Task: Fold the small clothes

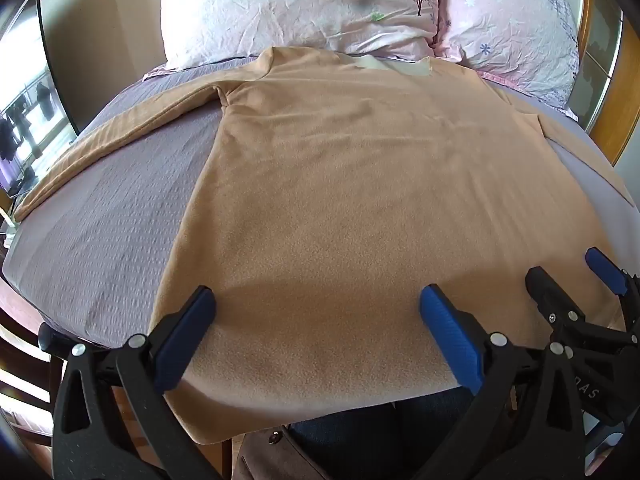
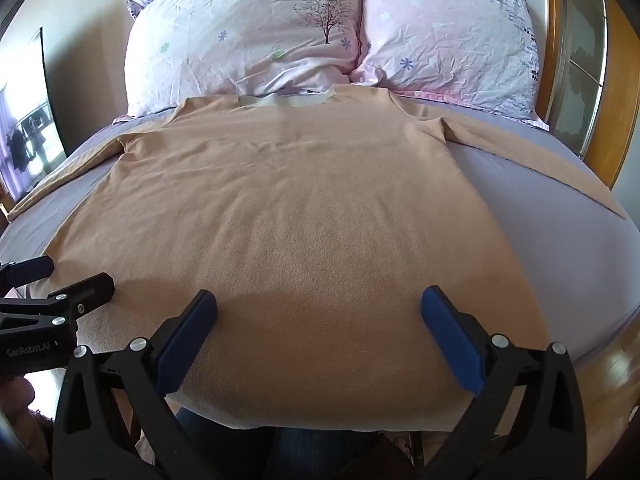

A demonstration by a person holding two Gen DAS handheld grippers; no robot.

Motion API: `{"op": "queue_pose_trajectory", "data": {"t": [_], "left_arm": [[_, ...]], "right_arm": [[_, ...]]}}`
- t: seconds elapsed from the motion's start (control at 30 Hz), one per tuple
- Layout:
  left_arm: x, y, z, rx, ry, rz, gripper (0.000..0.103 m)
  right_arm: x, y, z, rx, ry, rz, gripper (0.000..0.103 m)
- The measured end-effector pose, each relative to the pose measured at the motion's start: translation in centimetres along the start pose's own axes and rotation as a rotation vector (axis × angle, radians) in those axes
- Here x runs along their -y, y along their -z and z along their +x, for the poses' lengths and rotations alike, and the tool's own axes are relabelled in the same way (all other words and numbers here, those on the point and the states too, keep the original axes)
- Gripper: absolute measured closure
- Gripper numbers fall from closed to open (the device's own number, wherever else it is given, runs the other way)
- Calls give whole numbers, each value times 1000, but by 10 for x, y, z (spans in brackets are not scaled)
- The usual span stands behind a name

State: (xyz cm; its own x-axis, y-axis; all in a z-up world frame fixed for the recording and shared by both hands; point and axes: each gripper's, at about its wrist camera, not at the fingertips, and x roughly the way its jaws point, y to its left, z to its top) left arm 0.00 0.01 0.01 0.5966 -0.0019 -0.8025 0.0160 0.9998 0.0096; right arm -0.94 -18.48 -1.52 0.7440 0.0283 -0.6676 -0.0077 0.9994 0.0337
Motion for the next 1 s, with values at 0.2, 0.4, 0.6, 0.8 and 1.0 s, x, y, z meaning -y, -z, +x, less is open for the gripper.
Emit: {"op": "queue_pose_trajectory", "data": {"t": [0.2, 0.4, 0.6, 0.8, 1.0], "left_arm": [[0, 0, 0, 2, -1, 1, 2], [0, 0, 0, 4, -2, 1, 2], [0, 0, 0, 5, -2, 1, 2], [0, 0, 0, 6, -2, 2, 2], [0, 0, 0, 7, -2, 2, 2]], "right_arm": [[-1, 0, 0, 3, 1, 0, 1], [2, -1, -1, 3, -1, 1, 1], [1, 0, 0, 8, 1, 1, 1], [1, -1, -1, 9, 1, 1, 1], [2, -1, -1, 11, 2, 2, 1]]}}
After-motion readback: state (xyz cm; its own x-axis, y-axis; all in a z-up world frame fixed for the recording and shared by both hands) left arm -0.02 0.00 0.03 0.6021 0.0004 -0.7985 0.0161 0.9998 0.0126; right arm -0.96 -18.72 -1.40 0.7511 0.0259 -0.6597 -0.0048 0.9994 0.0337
